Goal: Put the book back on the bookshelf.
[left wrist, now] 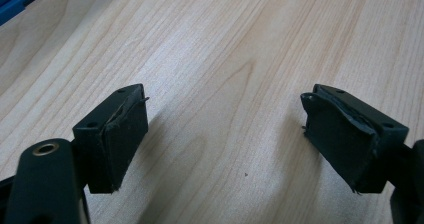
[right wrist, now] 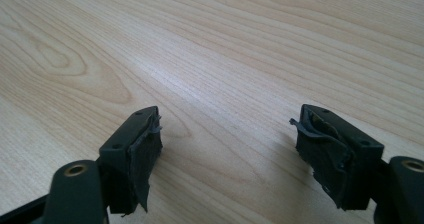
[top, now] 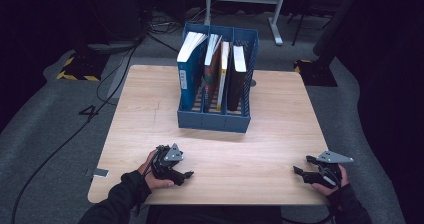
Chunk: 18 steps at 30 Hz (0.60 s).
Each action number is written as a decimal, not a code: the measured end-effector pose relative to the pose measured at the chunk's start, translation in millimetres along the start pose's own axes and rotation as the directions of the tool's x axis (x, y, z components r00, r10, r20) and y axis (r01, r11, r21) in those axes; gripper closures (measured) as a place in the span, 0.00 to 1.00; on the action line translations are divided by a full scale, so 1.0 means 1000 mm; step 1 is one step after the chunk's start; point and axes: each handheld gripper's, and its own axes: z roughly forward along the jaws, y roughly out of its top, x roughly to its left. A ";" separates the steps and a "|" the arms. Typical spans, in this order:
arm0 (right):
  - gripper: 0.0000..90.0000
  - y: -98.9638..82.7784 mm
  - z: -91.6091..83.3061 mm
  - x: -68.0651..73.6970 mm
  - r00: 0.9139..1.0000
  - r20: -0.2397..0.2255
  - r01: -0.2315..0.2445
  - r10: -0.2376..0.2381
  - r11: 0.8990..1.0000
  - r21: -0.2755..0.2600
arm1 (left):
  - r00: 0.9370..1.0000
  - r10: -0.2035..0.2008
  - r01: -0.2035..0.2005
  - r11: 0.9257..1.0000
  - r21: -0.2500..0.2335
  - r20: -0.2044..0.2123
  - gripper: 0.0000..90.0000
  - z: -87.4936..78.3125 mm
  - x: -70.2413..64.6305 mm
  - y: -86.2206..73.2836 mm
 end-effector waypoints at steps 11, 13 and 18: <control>0.29 0.000 0.000 0.000 1.000 0.001 -0.002 0.002 1.000 0.000 | 1.000 0.001 -0.001 1.000 0.002 0.009 0.19 0.001 0.001 0.001; 0.29 0.000 0.000 0.000 1.000 0.004 -0.004 0.004 1.000 -0.001 | 1.000 0.002 -0.002 1.000 0.002 0.010 0.19 0.001 0.001 0.001; 0.29 0.000 0.000 -0.001 1.000 0.008 -0.008 0.008 1.000 -0.001 | 1.000 0.000 0.000 1.000 0.002 0.009 0.19 0.001 0.001 0.001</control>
